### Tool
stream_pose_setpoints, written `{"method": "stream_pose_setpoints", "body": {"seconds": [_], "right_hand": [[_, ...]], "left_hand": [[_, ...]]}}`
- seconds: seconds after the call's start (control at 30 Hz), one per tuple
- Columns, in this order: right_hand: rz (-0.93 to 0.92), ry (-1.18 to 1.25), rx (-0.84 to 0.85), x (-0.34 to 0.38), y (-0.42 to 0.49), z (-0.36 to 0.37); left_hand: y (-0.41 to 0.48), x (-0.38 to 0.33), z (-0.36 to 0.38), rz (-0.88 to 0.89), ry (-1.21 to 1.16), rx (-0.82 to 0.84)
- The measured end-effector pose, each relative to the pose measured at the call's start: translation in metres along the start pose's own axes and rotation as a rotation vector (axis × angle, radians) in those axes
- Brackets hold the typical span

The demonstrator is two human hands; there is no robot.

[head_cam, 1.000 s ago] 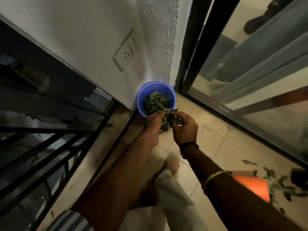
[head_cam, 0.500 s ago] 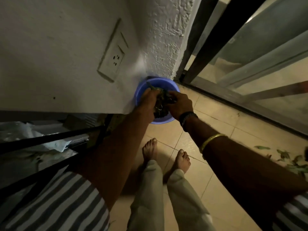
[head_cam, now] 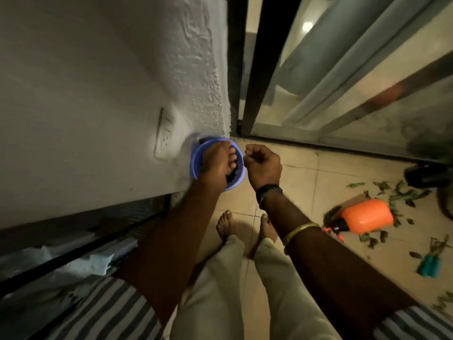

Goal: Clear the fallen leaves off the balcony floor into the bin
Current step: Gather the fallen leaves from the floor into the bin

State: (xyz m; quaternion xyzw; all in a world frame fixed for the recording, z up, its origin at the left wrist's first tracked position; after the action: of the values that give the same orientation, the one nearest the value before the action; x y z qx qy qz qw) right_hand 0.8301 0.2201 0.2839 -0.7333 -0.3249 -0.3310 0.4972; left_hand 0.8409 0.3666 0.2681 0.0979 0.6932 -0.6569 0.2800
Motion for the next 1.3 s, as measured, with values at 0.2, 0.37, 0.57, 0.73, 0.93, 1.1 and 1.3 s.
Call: {"method": "stream_pose_setpoints", "body": {"seconds": [0.2, 0.37, 0.57, 0.73, 0.93, 1.1, 1.3], "right_hand": [[-0.05, 0.125, -0.169, 0.061, -0.087, -0.095], [-0.09, 0.23, -0.33, 0.072, -0.154, -0.185], [-0.066, 0.34, -0.573, 0.033, -0.229, -0.302], [-0.024, 0.416, -0.751, -0.022, -0.294, -0.4], [0.04, 0.462, -0.82, -0.105, -0.347, -0.508], [0.071, 0.506, -0.868, -0.16, -0.384, -0.597], [0.158, 0.546, -0.922, -0.224, -0.386, -0.677]], "left_hand": [[-0.116, -0.023, 0.044, 0.102, 0.193, 0.127], [-0.196, -0.017, 0.107, 0.19, 0.326, 0.321], [-0.278, 0.049, 0.203, 0.151, 0.494, 0.545], [-0.338, 0.132, 0.278, 0.121, 0.647, 0.673], [-0.4, 0.241, 0.357, 0.154, 0.807, 0.737], [-0.445, 0.317, 0.418, 0.171, 0.876, 0.738], [-0.469, 0.367, 0.503, 0.117, 0.853, 0.789]]}}
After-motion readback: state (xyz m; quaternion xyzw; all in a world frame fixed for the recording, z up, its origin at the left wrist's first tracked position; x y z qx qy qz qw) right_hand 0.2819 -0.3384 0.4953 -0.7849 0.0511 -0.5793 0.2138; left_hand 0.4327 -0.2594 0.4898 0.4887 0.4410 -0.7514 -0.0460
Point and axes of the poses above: each hand's wrist, its own y-axis towards the middle knuckle, its own z-axis out of the palm, x = y × z, the point moved 9 cm from there along y, towards the middle knuckle, and after that the axes turned 4 degrees about x, right-handed, at the moved point
